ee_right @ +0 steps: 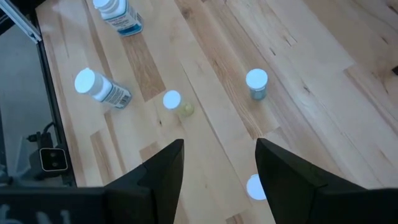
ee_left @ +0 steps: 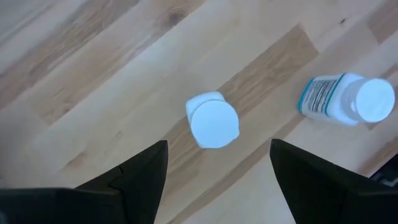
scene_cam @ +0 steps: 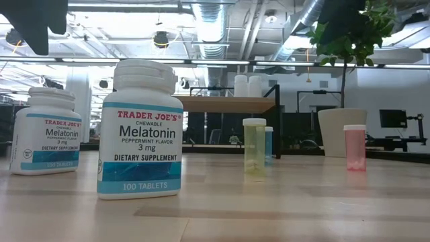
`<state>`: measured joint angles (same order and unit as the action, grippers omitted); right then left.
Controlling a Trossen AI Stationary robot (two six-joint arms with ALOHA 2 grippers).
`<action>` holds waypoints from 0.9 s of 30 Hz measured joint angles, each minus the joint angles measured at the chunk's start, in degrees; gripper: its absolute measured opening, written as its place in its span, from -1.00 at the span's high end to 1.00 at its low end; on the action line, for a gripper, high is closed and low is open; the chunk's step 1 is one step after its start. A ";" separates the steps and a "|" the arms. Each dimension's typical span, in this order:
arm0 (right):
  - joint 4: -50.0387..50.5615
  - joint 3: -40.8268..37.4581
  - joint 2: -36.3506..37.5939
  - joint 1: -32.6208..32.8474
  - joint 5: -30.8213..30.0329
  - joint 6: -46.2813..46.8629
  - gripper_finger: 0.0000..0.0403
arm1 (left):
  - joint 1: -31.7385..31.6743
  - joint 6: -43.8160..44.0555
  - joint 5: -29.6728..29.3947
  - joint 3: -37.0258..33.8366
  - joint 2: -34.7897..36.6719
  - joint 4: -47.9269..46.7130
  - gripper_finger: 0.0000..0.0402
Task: Pick and place medicine bottles onto shelf by color
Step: Put the left white medicine bottle on the shelf aligned with the other white medicine bottle
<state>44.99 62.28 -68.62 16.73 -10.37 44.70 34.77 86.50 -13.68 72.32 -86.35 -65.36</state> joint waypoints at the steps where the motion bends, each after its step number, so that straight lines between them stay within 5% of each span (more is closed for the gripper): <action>1: 0.00 0.00 0.00 0.00 0.00 -0.14 -0.08 | 0.17 0.59 -0.57 -0.01 0.00 0.00 -0.34; 12: 0.00 0.00 0.00 0.00 0.00 -0.16 -0.08 | 0.96 3.78 -3.18 0.06 -0.41 0.44 -0.34; 27: 0.41 0.00 0.00 0.01 0.02 -0.19 -0.08 | 0.91 4.00 -3.08 0.06 -10.64 3.89 -0.34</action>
<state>45.40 62.28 -68.62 16.74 -10.35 44.51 35.68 90.50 -16.75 72.38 -96.99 -61.47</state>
